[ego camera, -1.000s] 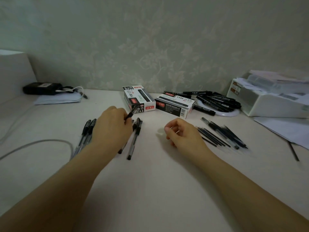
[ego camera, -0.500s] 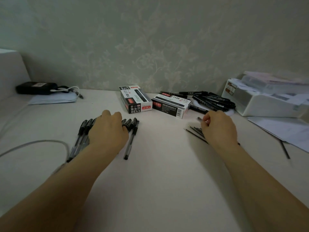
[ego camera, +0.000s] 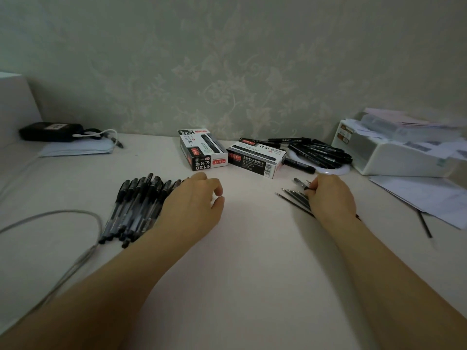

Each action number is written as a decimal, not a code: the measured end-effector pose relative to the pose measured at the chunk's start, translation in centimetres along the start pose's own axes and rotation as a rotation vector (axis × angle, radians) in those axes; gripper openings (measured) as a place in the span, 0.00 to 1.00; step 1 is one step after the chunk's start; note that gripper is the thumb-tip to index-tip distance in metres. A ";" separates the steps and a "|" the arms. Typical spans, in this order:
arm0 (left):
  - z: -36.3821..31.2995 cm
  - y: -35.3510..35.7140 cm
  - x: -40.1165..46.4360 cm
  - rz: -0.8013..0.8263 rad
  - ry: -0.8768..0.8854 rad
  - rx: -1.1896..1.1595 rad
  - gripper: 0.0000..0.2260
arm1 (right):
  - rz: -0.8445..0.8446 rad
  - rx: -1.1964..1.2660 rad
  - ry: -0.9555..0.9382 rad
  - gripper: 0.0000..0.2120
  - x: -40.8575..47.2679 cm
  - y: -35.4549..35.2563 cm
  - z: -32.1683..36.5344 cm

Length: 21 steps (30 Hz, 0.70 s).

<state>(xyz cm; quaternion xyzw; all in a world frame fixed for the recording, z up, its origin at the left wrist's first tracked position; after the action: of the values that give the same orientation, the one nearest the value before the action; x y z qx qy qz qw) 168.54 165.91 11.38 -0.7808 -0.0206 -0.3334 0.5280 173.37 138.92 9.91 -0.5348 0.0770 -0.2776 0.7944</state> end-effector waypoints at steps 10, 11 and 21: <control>-0.2 -0.2 0.4 -0.131 0.021 -0.123 0.06 | -0.159 0.340 -0.354 0.05 -4.3 -3.9 5.8; -0.3 -0.4 0.5 -0.168 0.010 -0.176 0.07 | -0.051 0.490 -0.358 0.02 -5.0 -3.8 6.6; -2.6 0.9 0.3 0.037 0.050 -0.532 0.11 | 0.854 1.264 -0.044 0.08 -8.8 1.6 7.9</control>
<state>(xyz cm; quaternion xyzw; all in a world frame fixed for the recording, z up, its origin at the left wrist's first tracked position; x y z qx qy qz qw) 167.85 163.24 11.41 -0.8840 0.0949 -0.3364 0.3104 169.93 150.33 10.28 0.0925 0.0875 0.0731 0.9892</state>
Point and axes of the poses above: each hand's wrist, its own x-axis towards the middle knuckle, its own y-axis out of the palm, z = x × y, the point moved 5 cm from there along x, towards the middle knuckle, and after that the axes turned 14 degrees about y, right-handed, at the moved point
